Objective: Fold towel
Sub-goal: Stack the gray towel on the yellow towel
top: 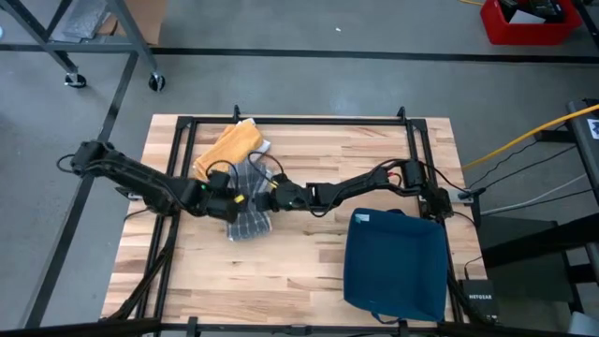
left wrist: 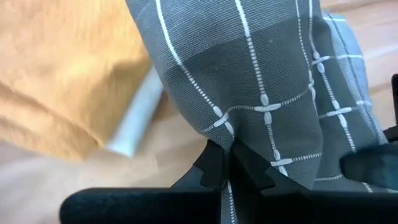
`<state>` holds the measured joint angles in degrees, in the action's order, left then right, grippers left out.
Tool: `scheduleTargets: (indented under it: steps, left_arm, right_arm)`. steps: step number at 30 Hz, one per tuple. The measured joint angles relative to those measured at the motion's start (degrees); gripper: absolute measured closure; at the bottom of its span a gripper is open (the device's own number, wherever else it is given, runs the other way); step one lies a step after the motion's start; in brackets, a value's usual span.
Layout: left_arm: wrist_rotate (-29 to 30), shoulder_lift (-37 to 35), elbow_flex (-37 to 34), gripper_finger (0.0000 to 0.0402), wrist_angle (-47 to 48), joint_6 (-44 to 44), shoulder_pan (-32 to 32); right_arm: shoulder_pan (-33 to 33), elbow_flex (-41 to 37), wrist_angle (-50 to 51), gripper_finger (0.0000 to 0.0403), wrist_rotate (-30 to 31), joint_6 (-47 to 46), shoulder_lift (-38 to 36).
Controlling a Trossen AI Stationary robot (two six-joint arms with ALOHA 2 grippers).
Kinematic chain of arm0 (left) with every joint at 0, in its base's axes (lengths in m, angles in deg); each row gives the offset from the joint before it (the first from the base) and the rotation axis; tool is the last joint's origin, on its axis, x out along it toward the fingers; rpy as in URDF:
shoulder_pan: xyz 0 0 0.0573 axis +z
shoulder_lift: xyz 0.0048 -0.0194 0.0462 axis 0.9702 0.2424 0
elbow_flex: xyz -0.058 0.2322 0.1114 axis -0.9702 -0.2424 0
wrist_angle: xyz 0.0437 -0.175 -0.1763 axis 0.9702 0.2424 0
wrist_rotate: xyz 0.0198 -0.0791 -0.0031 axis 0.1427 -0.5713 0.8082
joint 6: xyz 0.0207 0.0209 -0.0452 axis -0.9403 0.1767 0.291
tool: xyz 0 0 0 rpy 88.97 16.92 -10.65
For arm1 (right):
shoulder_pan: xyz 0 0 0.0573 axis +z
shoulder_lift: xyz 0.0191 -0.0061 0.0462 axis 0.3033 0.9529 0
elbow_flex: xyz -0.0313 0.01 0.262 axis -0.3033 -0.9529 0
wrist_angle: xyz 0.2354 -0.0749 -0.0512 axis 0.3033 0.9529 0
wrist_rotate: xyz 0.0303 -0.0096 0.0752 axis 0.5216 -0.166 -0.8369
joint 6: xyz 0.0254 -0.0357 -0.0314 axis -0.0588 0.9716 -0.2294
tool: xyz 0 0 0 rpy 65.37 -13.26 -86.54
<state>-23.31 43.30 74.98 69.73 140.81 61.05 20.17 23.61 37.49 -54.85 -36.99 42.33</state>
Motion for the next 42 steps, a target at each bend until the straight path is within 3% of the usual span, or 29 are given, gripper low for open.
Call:
scheduleTargets:
  steps: [16,27,37,42]
  left_arm:
    - [-1.3,-12.3,0.1,0.0401,2.7,-23.4,16.8]
    - [-2.6,-14.8,0.1,0.0401,7.1,-34.6,26.8]
    - [-2.7,-16.7,0.8,0.0401,3.6,-53.4,37.1]
    - [-5.6,-16.7,1.6,0.0401,-2.3,-64.1,42.9]
  right_arm:
    - [-6.4,10.3,0.1,0.0391,4.6,0.4,1.2]
    - [-8.1,22.5,0.5,0.0389,3.7,-3.3,11.1]
    - [-8.1,27.1,0.2,0.0387,11.7,-7.6,12.8]
    - [-8.1,27.1,2.4,0.0387,12.9,-9.4,12.8]
